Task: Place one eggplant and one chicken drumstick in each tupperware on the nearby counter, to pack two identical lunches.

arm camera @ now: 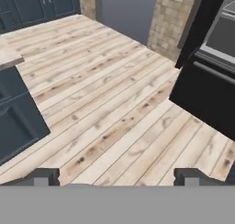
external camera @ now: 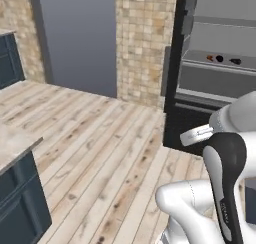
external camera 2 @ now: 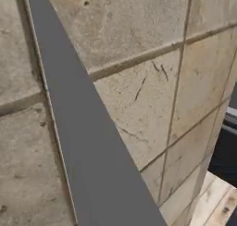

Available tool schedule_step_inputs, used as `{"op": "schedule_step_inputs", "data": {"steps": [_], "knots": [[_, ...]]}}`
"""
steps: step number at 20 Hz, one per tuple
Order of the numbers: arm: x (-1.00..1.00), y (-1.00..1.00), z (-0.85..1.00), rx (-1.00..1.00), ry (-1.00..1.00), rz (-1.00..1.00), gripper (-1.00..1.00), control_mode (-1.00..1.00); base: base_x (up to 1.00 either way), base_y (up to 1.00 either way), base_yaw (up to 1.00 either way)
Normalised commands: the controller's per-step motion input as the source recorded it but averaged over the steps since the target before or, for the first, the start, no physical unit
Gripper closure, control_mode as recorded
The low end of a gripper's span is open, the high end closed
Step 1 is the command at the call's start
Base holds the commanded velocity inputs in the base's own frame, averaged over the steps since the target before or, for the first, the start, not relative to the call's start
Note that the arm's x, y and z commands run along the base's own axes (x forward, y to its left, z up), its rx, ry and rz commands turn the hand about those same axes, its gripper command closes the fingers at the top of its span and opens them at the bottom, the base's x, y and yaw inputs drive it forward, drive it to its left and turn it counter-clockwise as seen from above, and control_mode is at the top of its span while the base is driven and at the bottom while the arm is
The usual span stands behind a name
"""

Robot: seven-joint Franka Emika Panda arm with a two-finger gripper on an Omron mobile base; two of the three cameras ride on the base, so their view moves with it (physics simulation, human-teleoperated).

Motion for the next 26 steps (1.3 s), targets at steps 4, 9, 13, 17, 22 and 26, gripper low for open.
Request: {"op": "schedule_step_inputs", "data": {"steps": [4, 9, 13, 17, 22, 26], "knots": [[0.0, 0.0, 0.0, 0.0, 0.0, 0.0, -1.0, 1.0, 0.02, -0.44, -0.52], [0.0, 0.0, 0.0, 0.0, 0.0, 0.0, -1.0, 1.0, 0.0, -0.15, -0.54], [0.0, 0.0, 0.0, 0.0, 0.0, 0.0, -1.0, 1.0, 0.02, 0.0, -0.54], [0.0, 0.0, 0.0, 0.0, 0.0, 0.0, -1.0, 1.0, 0.04, 0.17, -0.52], [0.0, 0.0, 0.0, 0.0, 0.0, 0.0, -1.0, 1.0, 0.09, 0.32, -0.46], [0.0, 0.0, 0.0, 0.0, 0.0, 0.0, -1.0, 1.0, 0.43, 0.65, -0.29]]}}
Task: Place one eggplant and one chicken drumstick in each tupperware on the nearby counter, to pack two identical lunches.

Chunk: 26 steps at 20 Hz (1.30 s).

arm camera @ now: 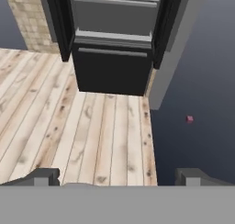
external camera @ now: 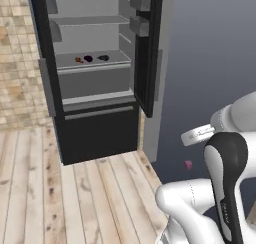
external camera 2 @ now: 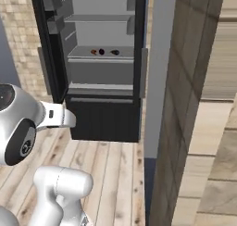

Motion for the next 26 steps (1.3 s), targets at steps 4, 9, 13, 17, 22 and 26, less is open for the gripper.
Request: {"op": "schedule_step_inputs", "data": {"steps": [4, 9, 13, 17, 22, 26], "knots": [[0.0, 0.0, 0.0, 0.0, 0.0, 0.0, -1.0, 1.0, 0.56, 0.59, -0.17], [0.0, 0.0, 0.0, 0.0, 0.0, 0.0, -1.0, 1.0, 0.71, 0.5, -0.09], [0.0, 0.0, 0.0, 0.0, 0.0, 0.0, -1.0, 1.0, 0.75, -0.01, -0.07], [0.0, 0.0, 0.0, 0.0, 0.0, 0.0, -1.0, 1.0, 0.56, -0.24, -0.03], [0.0, 0.0, 0.0, 0.0, 0.0, 0.0, -1.0, 1.0, 0.65, 0.01, -0.01], [0.0, 0.0, 0.0, 0.0, 0.0, 0.0, -1.0, 1.0, 0.78, 0.0, 0.0]]}}
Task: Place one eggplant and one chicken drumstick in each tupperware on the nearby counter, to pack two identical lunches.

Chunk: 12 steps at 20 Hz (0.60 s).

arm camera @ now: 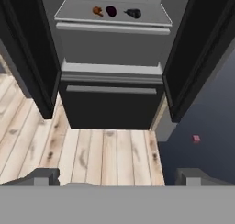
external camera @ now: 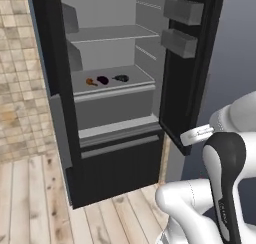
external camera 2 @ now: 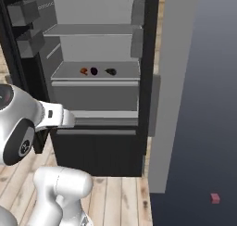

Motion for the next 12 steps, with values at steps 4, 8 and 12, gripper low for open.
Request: {"op": "schedule_step_inputs", "data": {"steps": [4, 8, 12], "knots": [[0.0, 0.0, 0.0, 0.0, 0.0, 0.0, -1.0, 1.0, 0.82, 0.0, 0.0], [0.0, 0.0, 0.0, 0.0, 0.0, 0.0, -1.0, 1.0, 0.64, -0.02, 0.0], [0.0, 0.0, 0.0, 0.0, 0.0, 0.0, -1.0, 1.0, 0.42, -0.03, 0.01]]}}
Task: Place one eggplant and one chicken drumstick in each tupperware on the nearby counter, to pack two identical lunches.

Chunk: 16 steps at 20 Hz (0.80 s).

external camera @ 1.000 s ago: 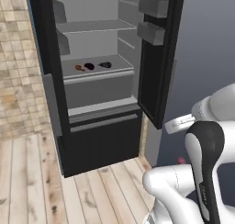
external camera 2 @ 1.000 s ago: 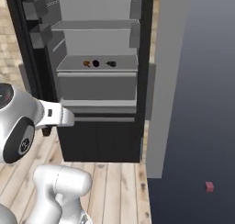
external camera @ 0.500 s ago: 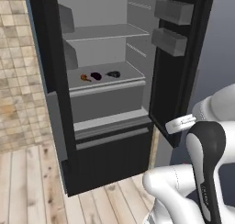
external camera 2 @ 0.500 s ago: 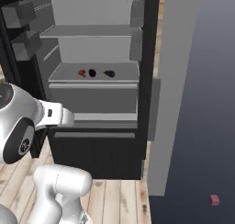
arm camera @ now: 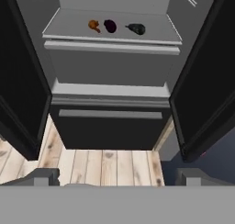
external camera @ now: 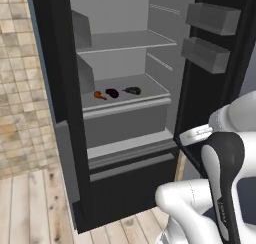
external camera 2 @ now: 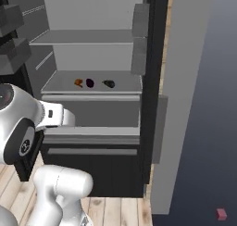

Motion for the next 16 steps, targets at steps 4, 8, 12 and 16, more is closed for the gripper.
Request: {"op": "schedule_step_inputs", "data": {"steps": [4, 8, 12, 16], "knots": [[0.0, 0.0, 0.0, 0.0, 0.0, 0.0, -1.0, 1.0, 0.38, -0.09, 0.03], [0.0, 0.0, 0.0, 0.0, 0.0, 0.0, -1.0, 1.0, 0.39, -0.14, 0.07], [0.0, 0.0, 0.0, 0.0, 0.0, 0.0, -1.0, 1.0, 0.5, -0.08, 0.13], [0.0, 0.0, 0.0, 0.0, 0.0, 0.0, -1.0, 1.0, 0.56, -0.18, 0.16]]}}
